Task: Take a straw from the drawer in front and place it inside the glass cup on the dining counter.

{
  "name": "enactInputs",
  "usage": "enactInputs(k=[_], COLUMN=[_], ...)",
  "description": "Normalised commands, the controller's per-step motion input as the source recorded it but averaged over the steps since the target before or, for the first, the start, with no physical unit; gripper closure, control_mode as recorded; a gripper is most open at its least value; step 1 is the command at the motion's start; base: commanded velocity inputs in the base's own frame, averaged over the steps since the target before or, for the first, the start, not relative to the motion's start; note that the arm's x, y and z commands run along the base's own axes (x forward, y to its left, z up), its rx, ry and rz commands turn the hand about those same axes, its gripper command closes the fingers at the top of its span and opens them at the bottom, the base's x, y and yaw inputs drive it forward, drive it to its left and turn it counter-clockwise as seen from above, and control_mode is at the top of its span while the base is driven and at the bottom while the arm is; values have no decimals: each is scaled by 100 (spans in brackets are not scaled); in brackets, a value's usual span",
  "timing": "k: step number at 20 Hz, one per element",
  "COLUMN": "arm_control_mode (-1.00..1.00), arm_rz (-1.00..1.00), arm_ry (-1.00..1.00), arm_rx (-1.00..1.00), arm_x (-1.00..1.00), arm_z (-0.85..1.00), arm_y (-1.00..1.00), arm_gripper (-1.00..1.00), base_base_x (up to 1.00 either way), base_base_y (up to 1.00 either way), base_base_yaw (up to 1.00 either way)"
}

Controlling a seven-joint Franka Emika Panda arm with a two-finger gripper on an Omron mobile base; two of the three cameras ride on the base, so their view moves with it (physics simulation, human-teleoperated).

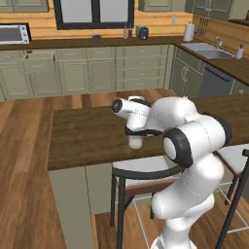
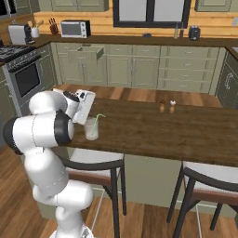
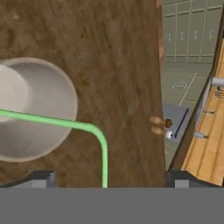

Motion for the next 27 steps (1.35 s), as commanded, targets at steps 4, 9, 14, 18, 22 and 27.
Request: enactInputs(k=[4, 9, 14, 18, 22, 27], arm_control_mode=[-100, -100, -100, -100, -100, -100], arm_rz=[0, 0, 0, -1, -11, -22], arm_ry=[3, -1, 0, 0, 2, 11], arm_rx=[13, 14, 20, 24, 21, 19], arm_x=[-73, -100, -100, -100, -100, -92], arm_z=[68, 93, 72, 43, 10, -4], arm_y=[6, 3, -2, -15, -57, -78], arm_gripper=[-100, -100, -100, -100, -100, -100], base_base_x=[0, 0, 0, 0, 0, 0], base_base_y=[0, 0, 0, 0, 0, 0], base_base_yaw=[0, 0, 0, 0, 0, 0])
